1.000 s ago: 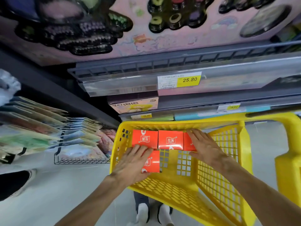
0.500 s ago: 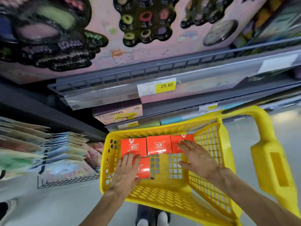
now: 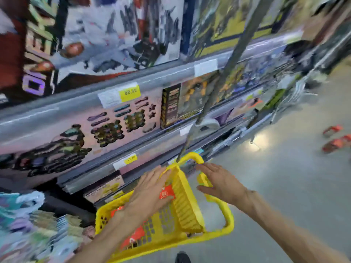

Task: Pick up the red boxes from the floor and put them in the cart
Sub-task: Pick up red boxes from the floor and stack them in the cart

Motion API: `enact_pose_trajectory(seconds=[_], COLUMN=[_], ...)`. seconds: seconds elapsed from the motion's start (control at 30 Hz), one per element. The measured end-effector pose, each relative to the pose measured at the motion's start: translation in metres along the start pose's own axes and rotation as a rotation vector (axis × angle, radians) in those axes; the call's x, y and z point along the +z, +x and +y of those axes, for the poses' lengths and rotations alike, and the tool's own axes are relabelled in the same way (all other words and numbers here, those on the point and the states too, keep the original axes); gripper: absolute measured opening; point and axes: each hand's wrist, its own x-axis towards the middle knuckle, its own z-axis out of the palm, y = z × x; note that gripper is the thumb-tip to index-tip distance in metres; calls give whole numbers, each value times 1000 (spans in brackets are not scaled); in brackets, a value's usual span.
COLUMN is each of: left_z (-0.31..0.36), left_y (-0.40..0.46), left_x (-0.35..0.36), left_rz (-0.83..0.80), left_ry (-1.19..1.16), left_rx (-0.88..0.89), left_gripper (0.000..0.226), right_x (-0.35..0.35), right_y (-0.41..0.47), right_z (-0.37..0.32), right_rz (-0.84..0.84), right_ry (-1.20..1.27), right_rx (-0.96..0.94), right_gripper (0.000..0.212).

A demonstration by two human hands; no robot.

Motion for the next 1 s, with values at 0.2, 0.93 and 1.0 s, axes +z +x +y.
enact_pose_trajectory(seconds=[0.2,0.93,1.0], left_z=[129,611,635], left_y=[85,459,494], left_x=[-54,43,56], left_rz=[-8,-56,-61], left_ry=[-60,-73,-92], left_rx=[318,792,806], left_gripper=[86,86,83], right_x=[-102,-274,-283], right_y=[-108,-445,-449], right_z=[48,457,502], right_rz=[209,521,531], right_ry=[-29,38,49], right_rx=[231,846,863], right_gripper=[74,78,79])
